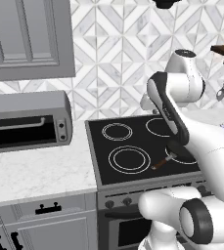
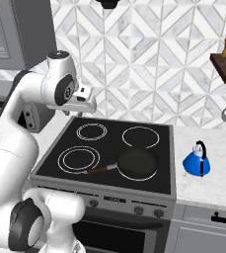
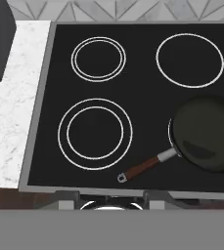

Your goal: Pick the kettle from the counter and place it on a stove burner. Then turn the burner on.

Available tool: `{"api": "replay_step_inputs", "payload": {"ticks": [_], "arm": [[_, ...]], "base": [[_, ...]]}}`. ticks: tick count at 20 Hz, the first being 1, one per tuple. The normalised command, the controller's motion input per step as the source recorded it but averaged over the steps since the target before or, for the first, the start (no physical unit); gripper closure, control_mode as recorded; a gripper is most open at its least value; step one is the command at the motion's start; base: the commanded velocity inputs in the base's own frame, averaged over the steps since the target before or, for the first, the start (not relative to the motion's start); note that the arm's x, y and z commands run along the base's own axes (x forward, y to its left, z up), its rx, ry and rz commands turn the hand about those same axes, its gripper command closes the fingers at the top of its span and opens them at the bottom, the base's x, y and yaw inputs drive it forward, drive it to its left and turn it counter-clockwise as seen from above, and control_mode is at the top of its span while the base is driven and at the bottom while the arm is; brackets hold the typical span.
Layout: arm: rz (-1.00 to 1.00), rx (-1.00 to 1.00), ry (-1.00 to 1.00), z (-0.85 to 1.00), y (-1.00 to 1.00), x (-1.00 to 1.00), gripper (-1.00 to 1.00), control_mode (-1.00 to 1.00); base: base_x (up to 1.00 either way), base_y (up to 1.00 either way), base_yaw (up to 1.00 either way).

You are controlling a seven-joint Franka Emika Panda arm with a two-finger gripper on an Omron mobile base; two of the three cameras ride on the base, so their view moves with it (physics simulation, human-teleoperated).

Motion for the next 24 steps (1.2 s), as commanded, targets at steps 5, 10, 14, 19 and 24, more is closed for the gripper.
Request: {"api": "replay_step_inputs", "payload": {"ticks": [5, 10, 14, 19, 24], "arm": [[0.0, 0.1, -0.07, 0.0, -0.53, -0.18, -1.0, -1.0], [0.0, 0.0, -0.2, -0.07, -1.0, -0.95, -1.0, -1.0], [0.0, 0.0, -0.04, 0.0, -1.0, -0.72, -1.0, -1.0], [-0.1, -0.01, 0.0, 0.0, -1.0, -0.41, -1.0, -1.0], [-0.17, 0.0, 0.15, 0.0, -1.0, 0.03, -1.0, -1.0]], "base": [[0.0, 0.0, 0.0], [0.0, 0.0, 0.0], [0.0, 0.0, 0.0], [0.0, 0.0, 0.0], [0.0, 0.0, 0.0]]}}
